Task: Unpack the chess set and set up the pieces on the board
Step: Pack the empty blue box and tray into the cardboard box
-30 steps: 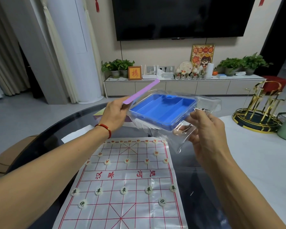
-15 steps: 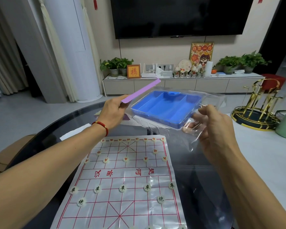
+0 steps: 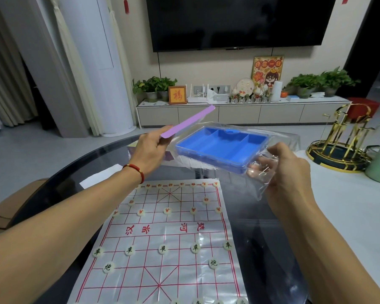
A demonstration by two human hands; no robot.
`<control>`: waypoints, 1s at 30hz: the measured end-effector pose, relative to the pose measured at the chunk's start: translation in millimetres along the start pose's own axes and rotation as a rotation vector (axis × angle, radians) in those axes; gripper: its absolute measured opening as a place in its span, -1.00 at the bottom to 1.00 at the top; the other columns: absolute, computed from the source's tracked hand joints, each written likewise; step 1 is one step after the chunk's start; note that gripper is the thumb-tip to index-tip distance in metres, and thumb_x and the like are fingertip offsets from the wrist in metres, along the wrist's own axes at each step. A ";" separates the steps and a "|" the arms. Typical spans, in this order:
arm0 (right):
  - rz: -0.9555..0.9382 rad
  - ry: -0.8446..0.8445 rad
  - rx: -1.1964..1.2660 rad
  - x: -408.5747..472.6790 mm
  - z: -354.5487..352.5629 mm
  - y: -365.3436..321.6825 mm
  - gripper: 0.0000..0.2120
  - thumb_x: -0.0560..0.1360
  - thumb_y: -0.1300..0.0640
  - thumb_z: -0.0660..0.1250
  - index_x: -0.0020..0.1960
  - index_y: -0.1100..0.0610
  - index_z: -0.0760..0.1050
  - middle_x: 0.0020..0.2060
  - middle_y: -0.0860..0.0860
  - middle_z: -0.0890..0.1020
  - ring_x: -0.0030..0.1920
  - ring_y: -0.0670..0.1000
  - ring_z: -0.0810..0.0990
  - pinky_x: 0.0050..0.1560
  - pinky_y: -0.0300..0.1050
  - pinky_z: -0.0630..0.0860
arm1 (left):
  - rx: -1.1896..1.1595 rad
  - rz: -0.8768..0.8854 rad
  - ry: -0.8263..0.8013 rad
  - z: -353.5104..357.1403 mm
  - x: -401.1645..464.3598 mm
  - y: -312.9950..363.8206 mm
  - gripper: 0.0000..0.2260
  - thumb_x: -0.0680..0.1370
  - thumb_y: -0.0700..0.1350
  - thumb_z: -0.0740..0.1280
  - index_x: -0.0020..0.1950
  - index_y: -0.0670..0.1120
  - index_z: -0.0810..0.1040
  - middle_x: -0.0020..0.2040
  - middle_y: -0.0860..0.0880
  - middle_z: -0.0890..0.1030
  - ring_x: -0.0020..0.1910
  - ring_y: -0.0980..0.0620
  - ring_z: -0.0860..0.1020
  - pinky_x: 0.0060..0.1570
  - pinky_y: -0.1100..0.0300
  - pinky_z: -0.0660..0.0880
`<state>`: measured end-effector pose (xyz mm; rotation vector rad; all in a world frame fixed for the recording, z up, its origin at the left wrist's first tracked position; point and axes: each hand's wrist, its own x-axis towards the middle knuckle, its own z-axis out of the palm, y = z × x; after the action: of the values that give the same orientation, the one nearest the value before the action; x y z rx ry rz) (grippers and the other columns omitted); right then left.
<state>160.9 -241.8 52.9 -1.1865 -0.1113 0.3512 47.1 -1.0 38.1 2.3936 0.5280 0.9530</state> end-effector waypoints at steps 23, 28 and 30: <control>0.096 -0.446 -0.063 1.5 38.8 39.8 -0.40 0.50 -0.17 0.41 0.41 0.12 0.40 0.22 0.15 0.59 0.07 0.15 0.71 -0.01 0.10 0.69 | -0.115 0.255 0.008 -6.6 -20.2 27.9 -0.72 0.68 -0.17 0.22 0.35 -0.08 0.59 0.21 0.00 0.65 0.17 0.12 0.59 0.13 0.31 0.53; 0.039 -0.405 -0.050 -5.0 60.6 51.4 -0.38 0.43 -0.14 0.48 0.31 0.20 0.40 0.14 0.15 0.63 -0.05 0.17 0.74 -0.12 0.01 0.69 | -0.178 0.256 -0.024 -24.4 -38.2 29.7 -0.72 0.68 -0.16 0.20 0.32 -0.07 0.61 0.13 0.03 0.67 0.13 0.11 0.61 0.08 0.30 0.55; 0.037 -0.422 -0.045 -7.9 70.7 58.7 -0.37 0.44 -0.11 0.50 0.31 0.20 0.35 0.15 0.15 0.63 -0.06 0.18 0.75 -0.09 0.03 0.70 | -0.205 0.246 -0.025 -33.6 -45.3 25.0 -0.73 0.67 -0.12 0.20 0.29 0.01 0.61 0.13 0.06 0.67 0.12 0.09 0.62 0.08 0.21 0.58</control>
<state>122.2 -162.4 26.2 -1.1454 -0.4662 0.6312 -3.6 -34.0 50.1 2.3148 0.1196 1.0251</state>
